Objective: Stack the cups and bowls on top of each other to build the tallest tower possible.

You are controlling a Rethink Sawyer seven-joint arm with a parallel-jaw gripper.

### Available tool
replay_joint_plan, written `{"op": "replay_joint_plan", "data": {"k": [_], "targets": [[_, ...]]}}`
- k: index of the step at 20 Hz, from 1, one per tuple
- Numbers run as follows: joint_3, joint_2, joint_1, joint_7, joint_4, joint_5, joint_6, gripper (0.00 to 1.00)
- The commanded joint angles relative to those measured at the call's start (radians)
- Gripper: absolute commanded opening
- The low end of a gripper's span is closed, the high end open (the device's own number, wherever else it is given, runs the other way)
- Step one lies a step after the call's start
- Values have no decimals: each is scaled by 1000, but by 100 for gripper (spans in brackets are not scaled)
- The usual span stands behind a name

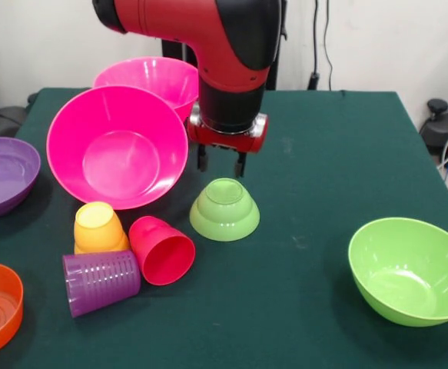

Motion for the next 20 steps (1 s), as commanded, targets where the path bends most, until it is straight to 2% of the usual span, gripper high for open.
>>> {"op": "replay_joint_plan", "data": {"k": [1,5,8,9,20], "targets": [[88,173,-5,107,-67,-9,-169,100],[75,260,-2,104,-140,-31,-269,100],[74,267,0,95,-148,-35,-264,100],[76,270,-1,83,-154,-34,-226,0],[77,271,-3,81,-156,-29,-209,0]]}}
